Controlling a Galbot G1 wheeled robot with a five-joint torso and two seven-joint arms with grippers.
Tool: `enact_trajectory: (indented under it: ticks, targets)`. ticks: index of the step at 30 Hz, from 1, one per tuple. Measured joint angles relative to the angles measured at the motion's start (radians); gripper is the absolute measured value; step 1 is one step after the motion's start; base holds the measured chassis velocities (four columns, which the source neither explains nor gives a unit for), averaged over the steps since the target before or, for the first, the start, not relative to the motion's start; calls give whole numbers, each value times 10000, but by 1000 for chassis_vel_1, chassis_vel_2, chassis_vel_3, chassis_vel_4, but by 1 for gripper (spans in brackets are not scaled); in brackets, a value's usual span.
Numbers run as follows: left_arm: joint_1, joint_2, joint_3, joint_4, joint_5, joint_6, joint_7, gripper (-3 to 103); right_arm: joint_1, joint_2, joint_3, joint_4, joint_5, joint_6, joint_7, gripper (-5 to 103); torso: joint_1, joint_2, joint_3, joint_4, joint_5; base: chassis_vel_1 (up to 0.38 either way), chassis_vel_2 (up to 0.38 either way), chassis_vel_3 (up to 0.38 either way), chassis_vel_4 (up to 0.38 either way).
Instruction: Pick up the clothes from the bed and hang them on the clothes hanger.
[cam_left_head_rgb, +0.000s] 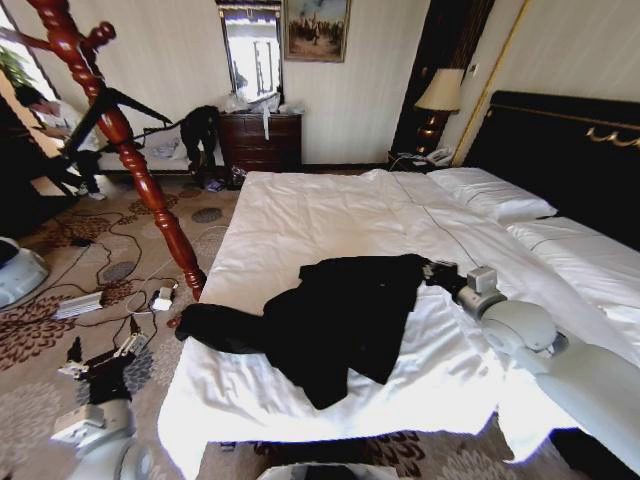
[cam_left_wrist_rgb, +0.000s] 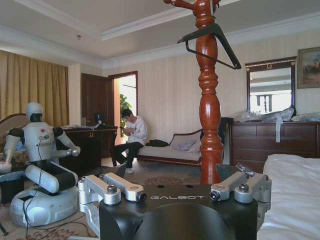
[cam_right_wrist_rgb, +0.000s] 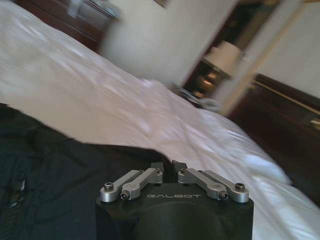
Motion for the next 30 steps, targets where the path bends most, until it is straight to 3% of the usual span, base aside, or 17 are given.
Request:
enact_trajectory:
  ticks: [4, 6, 7, 8, 10, 11, 13, 14, 15, 16, 18, 19, 20, 22, 26, 30]
  targets:
    - [36, 80, -47, 28, -24, -3, -44, 100, -234, 262, -28, -42, -188, -334, 1028, 21, 0, 0, 0, 0, -2, 0, 0, 0, 0]
    - [32, 115, -60, 64, -31, -4, -69, 100, -378, 296, 14, 23, 107, -405, 1364, 21, 0, 0, 0, -1, -3, 0, 0, 0, 0]
    - [15, 132, -60, 96, -32, 0, -83, 100, -493, 312, 35, 227, 837, -623, 1808, 32, 0, 0, 0, -2, -4, 0, 0, 0, 0]
    - [6, 137, -54, 109, -33, 5, -88, 100, -529, 328, 38, 353, 1270, -761, 2035, 32, 0, 0, 0, -1, -4, 0, 0, 0, 0]
    - [-29, 148, 19, 164, -20, 22, -97, 100, -589, 510, 37, 986, 2767, -945, 2572, 43, 0, 0, -1, 0, -5, 0, 0, 0, 0]
    - [-29, 148, 19, 164, -20, 22, -97, 100, -589, 510, 37, 986, 2767, -945, 2572, 43, 0, 0, -1, 0, -5, 0, 0, 0, 0]
    - [-45, 161, 38, 185, -14, 28, -97, 100, -646, 595, -15, 1322, 2816, -497, 2123, 48, 0, 1, 0, 1, -5, 0, 0, 0, 0]
    - [-76, 187, 43, 224, -13, 35, -100, 100, -717, 625, -173, 1650, 2399, 201, 1250, 59, -1, 1, 0, 2, -5, 0, 0, 0, 0]
    - [-88, 201, 39, 246, -15, 37, -103, 100, -732, 621, -273, 1757, 2168, 458, 884, 59, 0, 1, 0, 2, -6, 0, 0, 0, 0]
    - [-105, 226, 18, 281, -23, 39, -114, 100, -713, 593, -514, 1942, 1882, 684, 331, 65, 0, 0, 0, 0, -6, 0, 0, 0, 0]
    - [-110, 237, 1, 298, -31, 39, -122, 100, -651, 565, -703, 2037, 1815, 687, 121, 70, -1, 0, 0, 0, -6, 0, 0, 0, 0]
    - [-110, 241, -12, 308, -44, 40, -125, 100, -553, 540, -922, 2116, 1795, 575, 5, 70, 0, 1, 0, 1, -6, 0, 0, 0, 0]
    - [-99, 255, -39, 317, -74, 40, -131, 100, -271, 486, -1425, 2166, 1769, 47, -30, 81, -1, 0, 0, 2, -5, 0, 0, 0, 0]
    - [-96, 263, -53, 320, -89, 40, -136, 100, -123, 454, -1650, 2143, 1755, -270, -32, 81, 0, 1, 0, 2, -5, 0, 0, 0, 0]
    - [-129, 306, -111, 362, -206, 62, -154, 100, 832, 482, -2927, 1439, 1600, -1698, -106, 99, 0, 1, 0, 0, -5, 0, 0, 0, 0]
    - [-201, 358, -146, 469, -292, 92, -163, 100, 1469, 819, -3578, 759, 1508, -1766, -109, 100, 0, 0, 0, 2, -3, 0, 0, 0, 0]
